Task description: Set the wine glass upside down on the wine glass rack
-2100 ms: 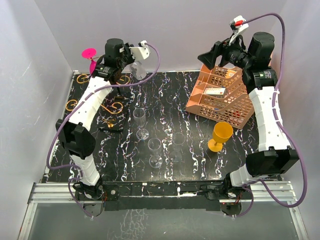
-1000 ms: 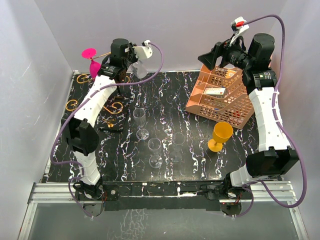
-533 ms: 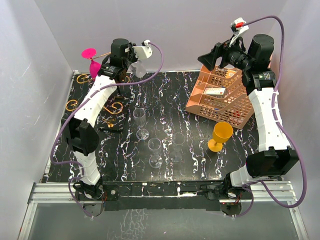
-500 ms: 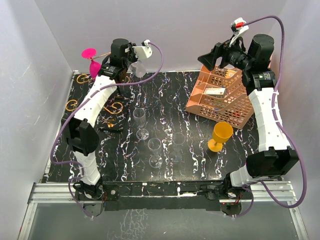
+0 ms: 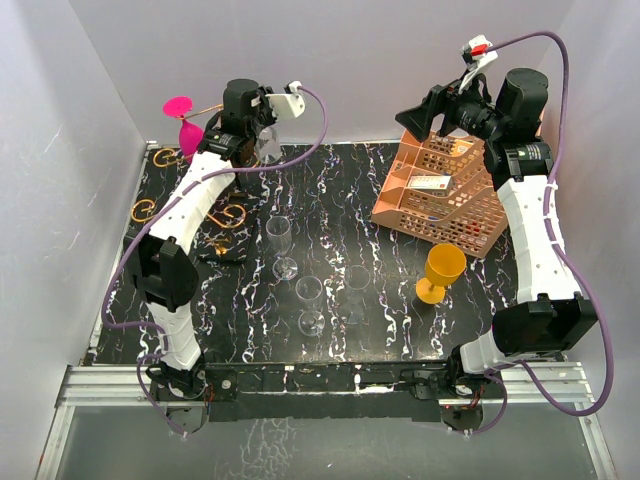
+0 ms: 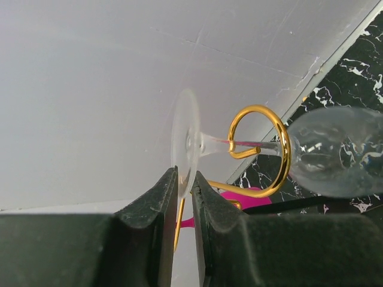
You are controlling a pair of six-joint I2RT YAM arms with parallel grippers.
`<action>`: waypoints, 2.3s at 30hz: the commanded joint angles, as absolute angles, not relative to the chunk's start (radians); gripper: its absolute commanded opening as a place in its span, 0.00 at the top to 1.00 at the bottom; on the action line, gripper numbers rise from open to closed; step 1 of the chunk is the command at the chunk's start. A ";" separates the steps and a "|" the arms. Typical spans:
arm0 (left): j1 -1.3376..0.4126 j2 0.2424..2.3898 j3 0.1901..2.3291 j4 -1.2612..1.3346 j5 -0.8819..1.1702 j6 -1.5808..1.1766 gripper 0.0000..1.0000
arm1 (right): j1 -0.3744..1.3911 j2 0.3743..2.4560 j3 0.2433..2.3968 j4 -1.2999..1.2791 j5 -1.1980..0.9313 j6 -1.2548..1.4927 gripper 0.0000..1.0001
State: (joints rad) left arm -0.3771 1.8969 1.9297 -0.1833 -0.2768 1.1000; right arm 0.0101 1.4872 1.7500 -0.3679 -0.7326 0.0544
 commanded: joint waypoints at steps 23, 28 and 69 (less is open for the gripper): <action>-0.379 1.809 1.846 -0.166 -0.325 1.095 0.82 | 0.004 1.436 1.756 -0.355 -0.678 -0.008 0.15; -0.379 1.783 1.822 -0.160 -0.333 1.098 0.80 | 0.004 1.431 1.753 -0.368 -0.664 -0.025 0.15; -0.367 1.541 1.817 -0.366 -0.362 0.689 0.03 | -0.173 1.085 1.262 -1.128 -0.322 -0.589 0.21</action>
State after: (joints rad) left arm -0.3748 1.6192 1.7935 -0.3645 -0.3519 0.7094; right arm -0.1692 1.0985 1.2949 -1.0931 -0.3435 -0.5629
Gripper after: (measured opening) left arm 0.970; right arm 0.804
